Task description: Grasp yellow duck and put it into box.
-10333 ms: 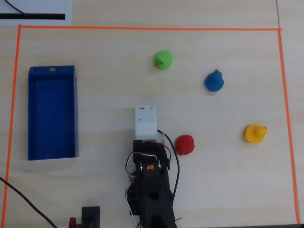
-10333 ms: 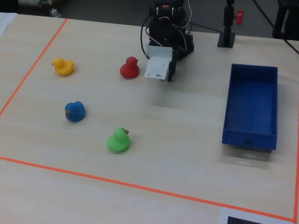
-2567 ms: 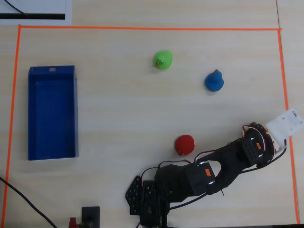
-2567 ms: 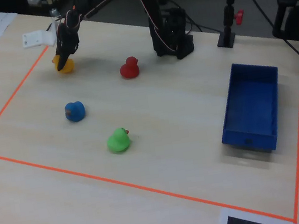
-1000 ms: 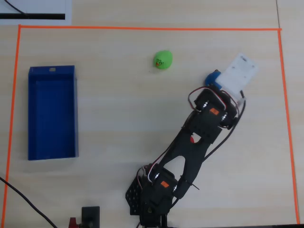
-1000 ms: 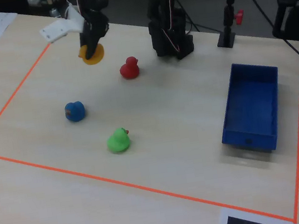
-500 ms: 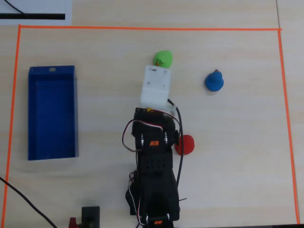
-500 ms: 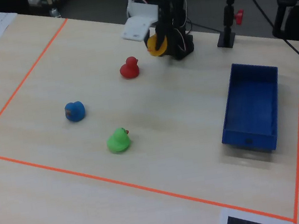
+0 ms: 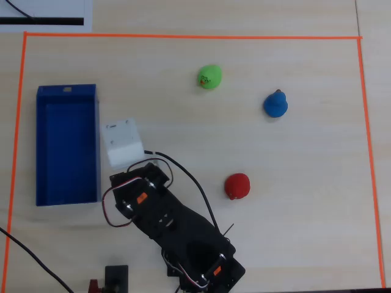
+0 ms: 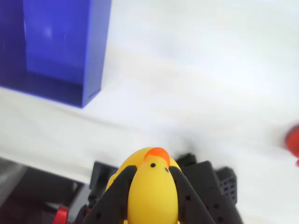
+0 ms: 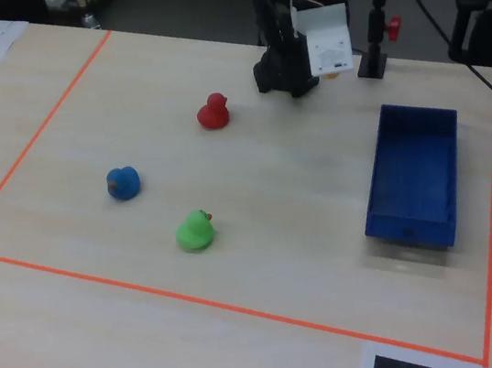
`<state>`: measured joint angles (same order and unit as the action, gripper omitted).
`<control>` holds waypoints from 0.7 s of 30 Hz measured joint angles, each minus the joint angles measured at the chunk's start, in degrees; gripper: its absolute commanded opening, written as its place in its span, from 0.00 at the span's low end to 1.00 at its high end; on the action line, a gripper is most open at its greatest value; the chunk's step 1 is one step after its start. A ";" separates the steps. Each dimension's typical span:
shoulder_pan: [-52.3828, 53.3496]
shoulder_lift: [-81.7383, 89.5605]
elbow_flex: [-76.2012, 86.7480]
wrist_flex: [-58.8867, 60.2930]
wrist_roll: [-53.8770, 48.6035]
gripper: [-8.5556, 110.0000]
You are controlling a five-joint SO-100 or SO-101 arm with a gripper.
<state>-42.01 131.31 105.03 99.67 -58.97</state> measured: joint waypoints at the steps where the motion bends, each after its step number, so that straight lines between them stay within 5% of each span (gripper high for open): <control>1: -2.02 -1.93 -0.79 0.00 1.23 0.07; 9: -13.89 -21.62 -16.79 0.00 8.53 0.07; 21: -13.54 -44.74 -37.27 0.09 8.44 0.07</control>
<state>-55.55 86.57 67.76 99.76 -50.54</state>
